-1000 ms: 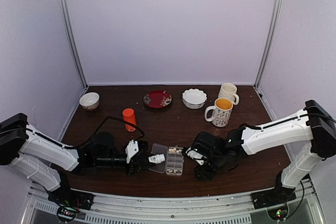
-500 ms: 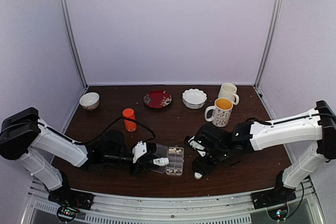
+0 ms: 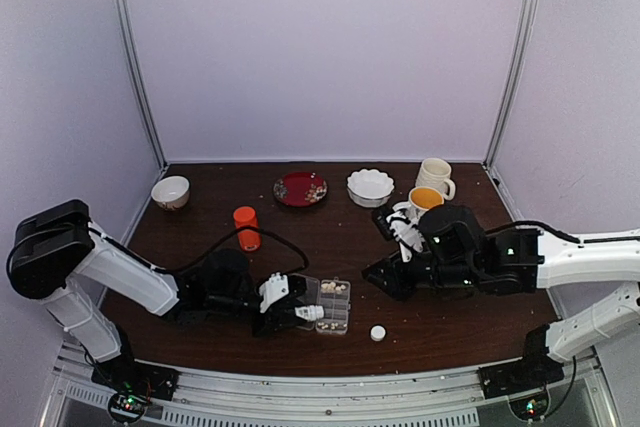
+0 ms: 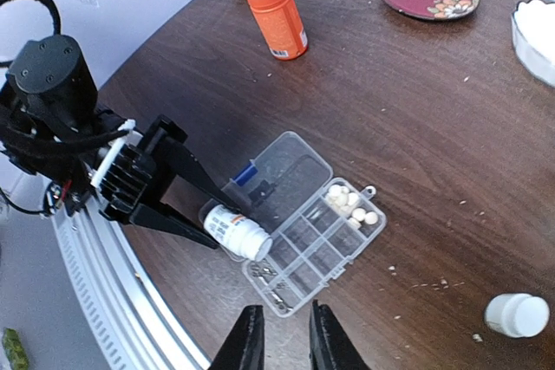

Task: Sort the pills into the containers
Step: Pour the pill into the compartment of the pill container.

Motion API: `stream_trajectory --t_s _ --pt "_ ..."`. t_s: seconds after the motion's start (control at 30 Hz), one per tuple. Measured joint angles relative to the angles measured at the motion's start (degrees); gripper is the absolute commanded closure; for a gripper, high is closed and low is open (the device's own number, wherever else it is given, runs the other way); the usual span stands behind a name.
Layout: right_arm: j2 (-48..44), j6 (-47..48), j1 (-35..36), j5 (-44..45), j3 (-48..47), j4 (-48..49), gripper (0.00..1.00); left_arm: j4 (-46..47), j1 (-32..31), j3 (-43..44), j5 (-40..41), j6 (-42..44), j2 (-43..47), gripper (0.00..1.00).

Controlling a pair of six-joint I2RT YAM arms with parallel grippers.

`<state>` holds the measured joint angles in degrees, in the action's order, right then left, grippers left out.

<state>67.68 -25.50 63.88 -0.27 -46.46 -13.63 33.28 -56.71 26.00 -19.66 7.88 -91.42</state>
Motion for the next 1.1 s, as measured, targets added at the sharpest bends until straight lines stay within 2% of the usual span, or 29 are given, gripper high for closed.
stream_trajectory --t_s 0.03,0.1,0.37,0.87,1.1 --pt "0.2 -0.4 0.0 -0.8 0.7 1.4 0.95 -0.1 0.0 0.1 0.1 0.0 0.0 1.00" --pt "1.3 -1.1 0.2 -2.3 1.2 3.3 0.97 -0.5 0.0 0.1 0.2 0.0 0.0 1.00" --pt "9.9 -3.7 3.3 -6.5 0.9 10.6 0.99 -1.8 0.0 1.8 0.8 0.0 -0.3 1.00" --pt "25.8 -12.8 2.9 -10.8 -1.0 25.0 1.00 -3.1 0.0 2.0 1.0 0.0 -0.5 1.00" --pt "31.0 -15.8 2.2 -11.5 -3.0 24.7 1.00 -3.9 -0.1 2.7 1.2 0.0 -0.6 1.00"
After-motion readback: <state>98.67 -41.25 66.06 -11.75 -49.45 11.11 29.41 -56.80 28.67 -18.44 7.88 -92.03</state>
